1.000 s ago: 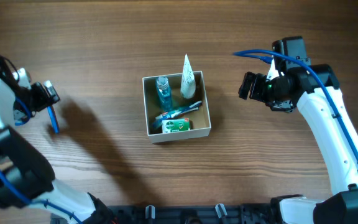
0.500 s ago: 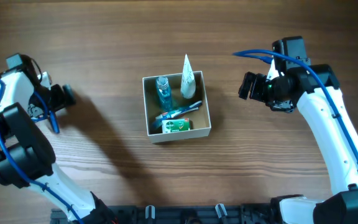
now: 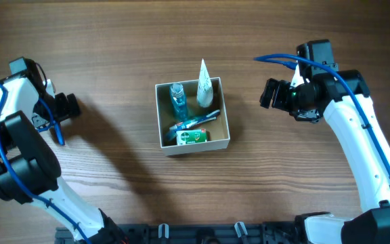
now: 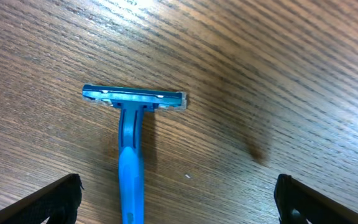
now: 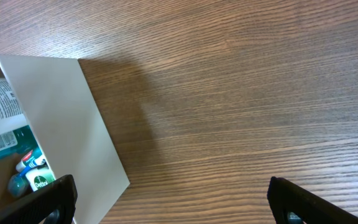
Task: Pack container
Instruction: 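Grasp the blue razor handle with the left gripper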
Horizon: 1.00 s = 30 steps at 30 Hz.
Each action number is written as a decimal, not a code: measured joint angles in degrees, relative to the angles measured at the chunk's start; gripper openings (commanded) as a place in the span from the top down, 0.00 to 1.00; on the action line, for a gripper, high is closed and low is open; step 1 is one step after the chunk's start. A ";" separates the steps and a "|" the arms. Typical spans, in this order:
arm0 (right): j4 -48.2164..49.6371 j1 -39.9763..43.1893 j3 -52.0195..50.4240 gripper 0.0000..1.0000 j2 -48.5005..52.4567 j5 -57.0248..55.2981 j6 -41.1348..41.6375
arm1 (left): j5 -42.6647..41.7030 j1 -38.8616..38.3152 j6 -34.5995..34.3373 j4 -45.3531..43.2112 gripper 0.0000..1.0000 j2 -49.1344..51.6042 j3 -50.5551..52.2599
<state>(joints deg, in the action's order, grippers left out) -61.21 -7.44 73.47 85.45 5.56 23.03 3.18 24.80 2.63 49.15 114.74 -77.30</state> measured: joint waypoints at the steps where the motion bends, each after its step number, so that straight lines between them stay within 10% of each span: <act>1: -0.13 0.00 0.00 0.01 0.00 0.00 0.00 | 0.00 0.00 0.00 0.00 0.00 0.33 0.00; 19: -0.94 0.00 0.00 0.01 0.00 0.00 0.00 | -3.19 0.07 -0.20 -2.73 0.02 1.86 -0.13; 30: -0.94 0.00 0.00 0.01 0.00 0.00 -0.02 | -4.63 0.11 -0.24 -2.82 0.60 1.86 -0.24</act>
<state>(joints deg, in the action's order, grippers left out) -62.15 -7.44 73.47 85.45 5.56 23.00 -1.45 24.91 2.39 46.33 116.60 -77.54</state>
